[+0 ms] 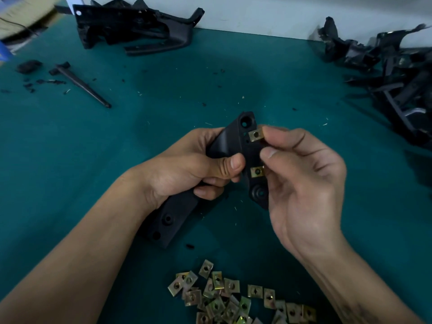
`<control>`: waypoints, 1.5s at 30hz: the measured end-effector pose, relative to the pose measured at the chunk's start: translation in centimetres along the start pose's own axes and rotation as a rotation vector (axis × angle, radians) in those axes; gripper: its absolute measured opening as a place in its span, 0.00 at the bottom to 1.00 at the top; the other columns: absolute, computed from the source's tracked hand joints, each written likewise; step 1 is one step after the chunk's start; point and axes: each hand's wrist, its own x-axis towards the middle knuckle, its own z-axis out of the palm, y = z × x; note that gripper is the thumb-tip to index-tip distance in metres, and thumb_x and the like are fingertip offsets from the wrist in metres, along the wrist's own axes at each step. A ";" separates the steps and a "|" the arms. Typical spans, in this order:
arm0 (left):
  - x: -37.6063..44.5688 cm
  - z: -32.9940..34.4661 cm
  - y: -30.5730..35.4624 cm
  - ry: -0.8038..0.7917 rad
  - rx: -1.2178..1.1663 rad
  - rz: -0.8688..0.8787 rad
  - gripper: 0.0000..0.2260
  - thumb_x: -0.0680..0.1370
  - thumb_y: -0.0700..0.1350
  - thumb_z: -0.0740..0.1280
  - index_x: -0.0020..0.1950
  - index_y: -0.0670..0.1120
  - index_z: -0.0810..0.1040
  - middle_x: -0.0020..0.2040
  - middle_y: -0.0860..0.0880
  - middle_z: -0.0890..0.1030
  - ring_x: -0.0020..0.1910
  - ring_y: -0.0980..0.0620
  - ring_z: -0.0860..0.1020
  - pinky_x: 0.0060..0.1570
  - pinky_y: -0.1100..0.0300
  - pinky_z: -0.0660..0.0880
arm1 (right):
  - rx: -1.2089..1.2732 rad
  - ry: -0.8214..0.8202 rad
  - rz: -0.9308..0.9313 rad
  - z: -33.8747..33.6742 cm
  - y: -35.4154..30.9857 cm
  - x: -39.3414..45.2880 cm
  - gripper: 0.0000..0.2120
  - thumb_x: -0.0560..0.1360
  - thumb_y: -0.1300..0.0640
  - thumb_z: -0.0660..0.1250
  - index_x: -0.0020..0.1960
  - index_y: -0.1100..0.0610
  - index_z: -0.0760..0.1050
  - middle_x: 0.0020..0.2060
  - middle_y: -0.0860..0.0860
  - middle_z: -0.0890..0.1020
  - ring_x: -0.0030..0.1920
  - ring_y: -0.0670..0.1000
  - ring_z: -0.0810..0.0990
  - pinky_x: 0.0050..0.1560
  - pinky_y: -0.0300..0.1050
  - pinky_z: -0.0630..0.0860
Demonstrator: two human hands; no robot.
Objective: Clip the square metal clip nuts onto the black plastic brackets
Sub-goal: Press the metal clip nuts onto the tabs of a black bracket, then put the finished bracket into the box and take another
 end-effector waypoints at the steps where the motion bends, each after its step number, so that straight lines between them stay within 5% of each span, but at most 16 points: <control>1: 0.0 0.0 0.0 -0.007 0.000 0.004 0.06 0.75 0.44 0.73 0.46 0.45 0.78 0.35 0.46 0.73 0.25 0.57 0.62 0.22 0.67 0.63 | -0.033 -0.043 -0.037 0.0 0.1 -0.1 0.08 0.68 0.70 0.69 0.45 0.61 0.80 0.43 0.56 0.84 0.45 0.56 0.82 0.49 0.55 0.79; 3: -0.1 0.0 0.1 -0.028 -0.006 0.007 0.15 0.74 0.48 0.74 0.50 0.39 0.75 0.34 0.50 0.74 0.25 0.58 0.62 0.22 0.67 0.63 | -0.119 -0.116 -0.142 0.2 0.3 -0.5 0.12 0.68 0.69 0.73 0.49 0.60 0.77 0.43 0.50 0.84 0.44 0.49 0.83 0.46 0.46 0.80; 6: -0.1 0.1 0.4 -0.043 0.003 -0.004 0.26 0.74 0.48 0.71 0.59 0.28 0.67 0.32 0.56 0.75 0.25 0.59 0.62 0.22 0.68 0.63 | -0.246 -0.182 -0.214 0.1 0.6 -0.7 0.14 0.69 0.63 0.74 0.53 0.59 0.75 0.45 0.51 0.84 0.45 0.50 0.83 0.49 0.52 0.81; 12: 0.0 0.3 0.3 0.023 -0.013 -0.007 0.11 0.79 0.43 0.69 0.54 0.37 0.73 0.32 0.53 0.72 0.25 0.59 0.63 0.21 0.67 0.63 | -0.867 -0.316 -0.435 -2.0 -0.7 1.3 0.21 0.73 0.53 0.76 0.58 0.61 0.70 0.44 0.50 0.82 0.46 0.51 0.82 0.47 0.44 0.78; 17: -0.1 0.6 0.3 0.024 -0.032 -0.030 0.07 0.78 0.43 0.69 0.48 0.42 0.73 0.33 0.52 0.74 0.26 0.58 0.63 0.22 0.67 0.63 | -1.103 -0.319 -0.524 -2.9 -1.7 2.0 0.19 0.73 0.44 0.74 0.45 0.59 0.75 0.35 0.49 0.79 0.37 0.50 0.79 0.37 0.49 0.74; 22: -0.1 0.5 0.2 0.016 -0.075 -0.033 0.04 0.79 0.43 0.70 0.48 0.44 0.76 0.34 0.50 0.70 0.26 0.58 0.63 0.21 0.67 0.62 | -1.154 -0.374 -0.537 -2.4 -1.7 1.5 0.18 0.71 0.47 0.74 0.37 0.59 0.74 0.30 0.49 0.74 0.32 0.54 0.73 0.30 0.51 0.70; 27: 0.0 0.5 0.2 0.002 -0.084 -0.046 0.07 0.76 0.44 0.70 0.50 0.42 0.76 0.34 0.50 0.70 0.26 0.58 0.62 0.21 0.67 0.62 | -1.175 -0.364 -0.433 -2.3 -2.3 1.6 0.20 0.69 0.40 0.73 0.42 0.54 0.70 0.31 0.47 0.74 0.32 0.50 0.75 0.29 0.51 0.72; 45: -0.1 0.4 0.3 0.031 -0.046 -0.026 0.06 0.76 0.46 0.69 0.41 0.47 0.77 0.32 0.52 0.74 0.25 0.59 0.63 0.21 0.69 0.63 | -1.074 -0.501 -0.464 -2.4 -1.8 1.9 0.11 0.78 0.51 0.70 0.47 0.58 0.72 0.39 0.49 0.73 0.38 0.56 0.74 0.36 0.56 0.72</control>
